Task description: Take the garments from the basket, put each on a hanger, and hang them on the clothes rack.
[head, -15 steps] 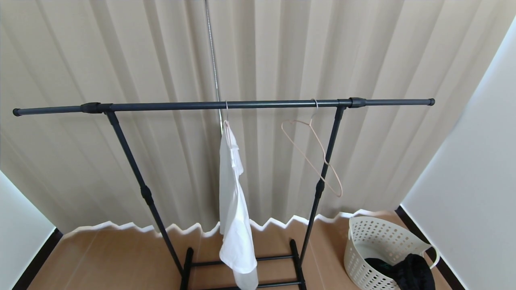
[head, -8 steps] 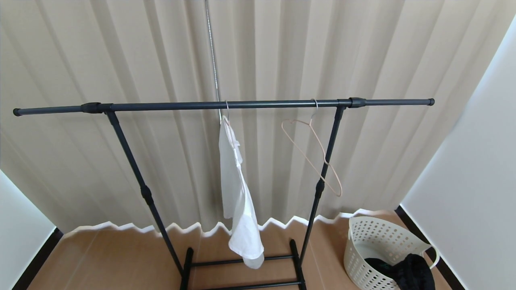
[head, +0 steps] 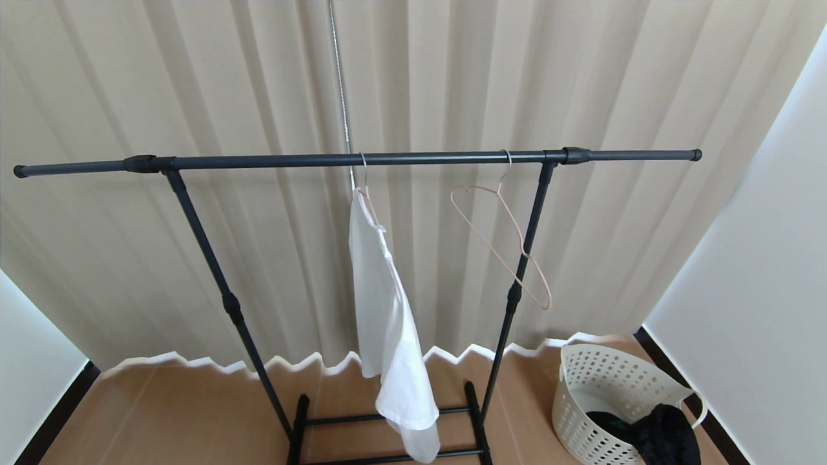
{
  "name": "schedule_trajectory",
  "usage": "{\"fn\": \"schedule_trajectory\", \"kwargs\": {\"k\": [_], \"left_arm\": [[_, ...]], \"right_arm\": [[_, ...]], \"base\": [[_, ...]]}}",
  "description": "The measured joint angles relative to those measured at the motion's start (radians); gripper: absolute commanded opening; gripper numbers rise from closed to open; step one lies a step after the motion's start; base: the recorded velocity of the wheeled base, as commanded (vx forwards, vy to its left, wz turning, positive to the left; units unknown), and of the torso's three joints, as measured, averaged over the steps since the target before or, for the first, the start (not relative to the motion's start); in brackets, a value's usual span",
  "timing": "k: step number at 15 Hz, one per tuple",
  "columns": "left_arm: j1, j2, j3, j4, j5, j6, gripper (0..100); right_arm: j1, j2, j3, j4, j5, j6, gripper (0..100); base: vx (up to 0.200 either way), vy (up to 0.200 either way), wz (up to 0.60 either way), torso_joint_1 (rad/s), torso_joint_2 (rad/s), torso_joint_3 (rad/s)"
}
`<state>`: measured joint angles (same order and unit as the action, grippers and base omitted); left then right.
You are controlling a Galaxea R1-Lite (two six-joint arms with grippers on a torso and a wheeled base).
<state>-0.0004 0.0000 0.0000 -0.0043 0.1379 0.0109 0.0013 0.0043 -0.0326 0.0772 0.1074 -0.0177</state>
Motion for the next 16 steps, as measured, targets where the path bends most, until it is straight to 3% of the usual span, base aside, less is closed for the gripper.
{"fn": "schedule_trajectory", "kwargs": {"k": [16], "left_arm": [[0.000, -0.001, 0.000, -0.015, 0.014, 0.000, 100]], "right_arm": [[0.000, 0.000, 0.000, 0.000, -0.002, 0.007, 100]], "base": [[0.000, 0.000, 0.00, -0.152, 0.36, 0.203]]}}
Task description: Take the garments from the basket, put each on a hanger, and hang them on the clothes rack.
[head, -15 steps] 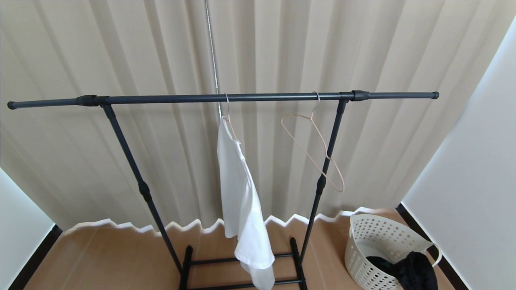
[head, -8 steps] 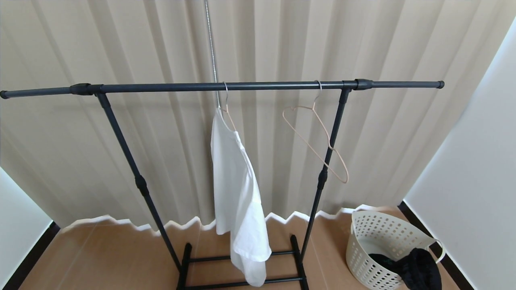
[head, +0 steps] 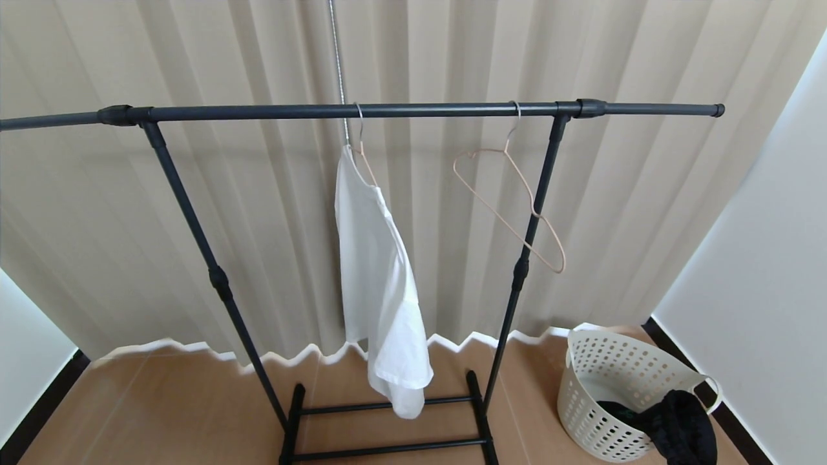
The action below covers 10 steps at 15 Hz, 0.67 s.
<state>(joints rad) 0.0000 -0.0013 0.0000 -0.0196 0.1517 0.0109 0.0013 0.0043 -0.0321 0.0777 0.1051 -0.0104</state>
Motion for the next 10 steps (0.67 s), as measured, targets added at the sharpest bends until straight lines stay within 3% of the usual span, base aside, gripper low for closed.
{"fn": "schedule_trajectory", "kwargs": {"k": [10], "left_arm": [[0.000, 0.000, 0.000, 0.000, 0.001, -0.003, 100]], "right_arm": [[0.000, 0.000, 0.000, -0.001, -0.002, -0.003, 100]], "base": [[0.000, 0.000, 0.00, -0.202, 0.54, 0.331]]}}
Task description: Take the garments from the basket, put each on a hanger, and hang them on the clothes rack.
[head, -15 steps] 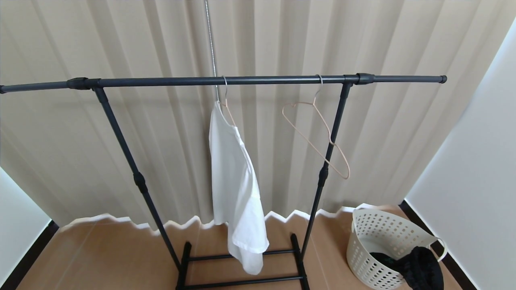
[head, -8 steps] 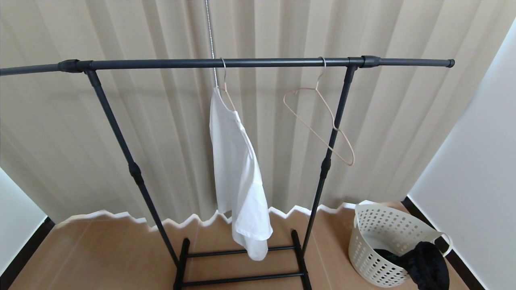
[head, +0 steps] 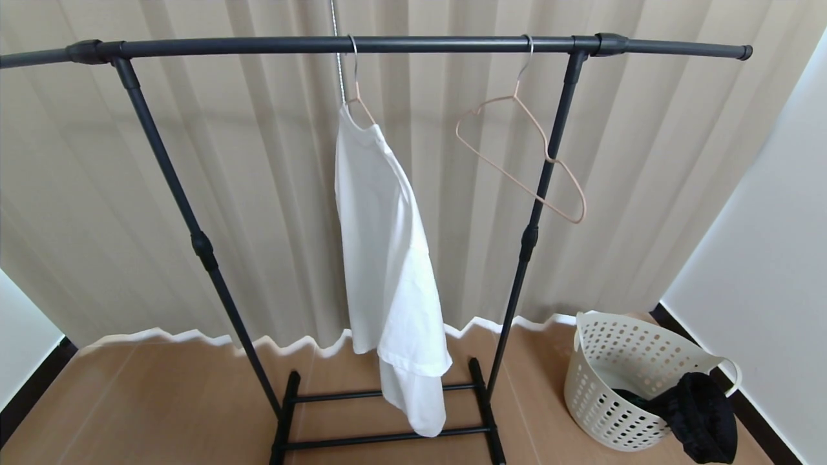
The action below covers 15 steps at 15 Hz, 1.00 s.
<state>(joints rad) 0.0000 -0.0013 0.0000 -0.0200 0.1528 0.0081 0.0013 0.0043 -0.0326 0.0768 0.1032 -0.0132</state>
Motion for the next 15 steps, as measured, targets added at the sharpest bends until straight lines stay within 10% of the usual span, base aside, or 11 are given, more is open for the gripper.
{"fn": "schedule_trajectory", "kwargs": {"k": [15], "left_arm": [[0.000, 0.000, 0.000, -0.001, -0.003, -0.001, 100]], "right_arm": [[0.000, 0.000, 0.000, 0.000, 0.004, -0.002, 100]], "base": [[0.000, 0.000, 0.00, -0.084, 0.30, 0.209]]}}
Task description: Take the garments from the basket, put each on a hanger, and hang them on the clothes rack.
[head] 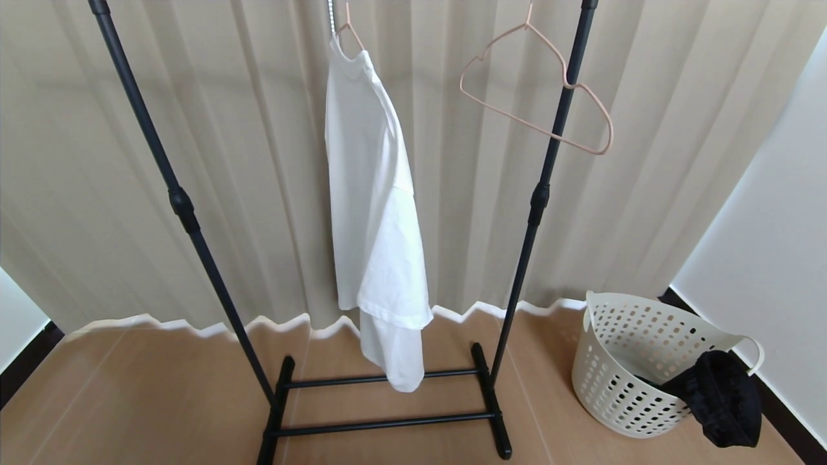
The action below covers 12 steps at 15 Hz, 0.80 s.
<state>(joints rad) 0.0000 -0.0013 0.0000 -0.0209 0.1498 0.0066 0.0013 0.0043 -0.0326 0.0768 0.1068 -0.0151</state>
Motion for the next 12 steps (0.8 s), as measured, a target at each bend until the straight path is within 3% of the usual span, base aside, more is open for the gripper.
{"fn": "schedule_trajectory", "kwargs": {"k": [7, 10, 12], "left_arm": [[0.000, 0.000, 0.000, 0.000, -0.002, -0.006, 100], [0.000, 0.000, 0.000, 0.001, -0.003, -0.005, 100], [0.000, 0.000, 0.000, 0.001, -0.007, -0.006, 100]], "right_arm": [[0.000, 0.000, 0.000, 0.000, 0.002, 0.001, 100], [0.000, 0.000, -0.001, 0.000, 0.002, 0.001, 100], [0.000, 0.000, -0.001, -0.001, 0.002, 0.001, 100]], "base": [[0.000, 0.000, 0.00, -0.035, 0.19, 0.148], [0.000, 0.000, -0.60, -0.002, 0.03, 0.036], [0.000, 0.000, 0.00, 0.000, 0.00, 0.000]]}}
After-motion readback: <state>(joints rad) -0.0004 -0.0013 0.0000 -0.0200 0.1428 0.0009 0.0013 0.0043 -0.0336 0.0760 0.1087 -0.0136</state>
